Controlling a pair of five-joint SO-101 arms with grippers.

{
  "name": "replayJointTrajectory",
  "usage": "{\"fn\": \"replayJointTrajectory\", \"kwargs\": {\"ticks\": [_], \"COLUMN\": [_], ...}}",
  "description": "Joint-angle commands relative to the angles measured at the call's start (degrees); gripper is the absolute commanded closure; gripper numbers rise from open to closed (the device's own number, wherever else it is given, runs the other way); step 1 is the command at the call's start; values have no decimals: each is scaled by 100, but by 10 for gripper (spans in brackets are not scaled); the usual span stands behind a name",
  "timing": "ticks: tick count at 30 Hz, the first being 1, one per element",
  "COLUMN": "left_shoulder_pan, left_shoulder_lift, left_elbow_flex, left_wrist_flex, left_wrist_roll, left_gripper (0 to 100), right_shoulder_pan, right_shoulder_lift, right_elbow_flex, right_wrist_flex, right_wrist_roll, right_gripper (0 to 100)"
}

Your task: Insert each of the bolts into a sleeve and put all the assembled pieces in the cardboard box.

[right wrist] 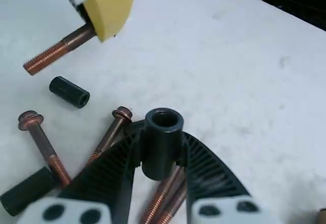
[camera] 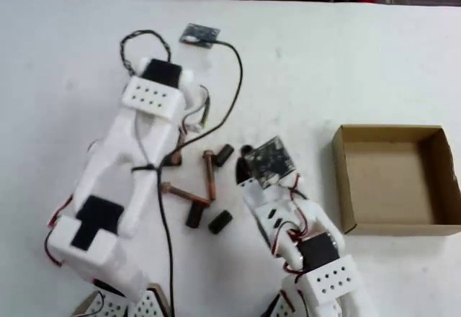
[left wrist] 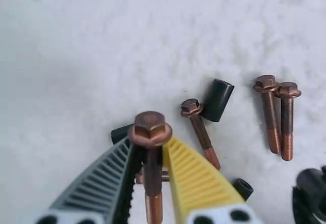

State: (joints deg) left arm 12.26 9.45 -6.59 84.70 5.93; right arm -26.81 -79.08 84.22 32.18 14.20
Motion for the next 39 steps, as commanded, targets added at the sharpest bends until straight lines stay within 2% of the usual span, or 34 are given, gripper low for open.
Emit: {"fn": "replayJointTrajectory", "kwargs": {"ticks": [1,4,7,13,16,21,33,39], "left_shoulder_pan": [-259,-391,-470,-488,-497,-497,-435,92], "left_shoulder_lift": [-919,-1156,-1481,-2659,-3398,-4655,-7363,-8558], "left_elbow_flex": [-79,-62,387,2040,2804,3631,5433,6567], "left_wrist_flex": [343,624,492,-765,-1398,-2154,-3991,-5125], "left_wrist_roll": [-193,-352,-378,-378,-369,-369,-360,-360], "left_gripper": [979,979,980,979,979,979,978,978], "right_shoulder_pan": [-435,-585,-602,-602,-655,-1130,-1446,-1446], "right_shoulder_lift": [-101,-101,-101,-101,-101,-48,-101,-101], "right_elbow_flex": [290,607,633,695,756,1310,1292,1292], "right_wrist_flex": [-857,-1385,-1560,-1947,-2132,-3143,-3143,-3152], "right_wrist_roll": [-53,-53,-53,-774,-853,-818,-862,-862], "right_gripper": [981,981,981,981,981,981,981,981]}}
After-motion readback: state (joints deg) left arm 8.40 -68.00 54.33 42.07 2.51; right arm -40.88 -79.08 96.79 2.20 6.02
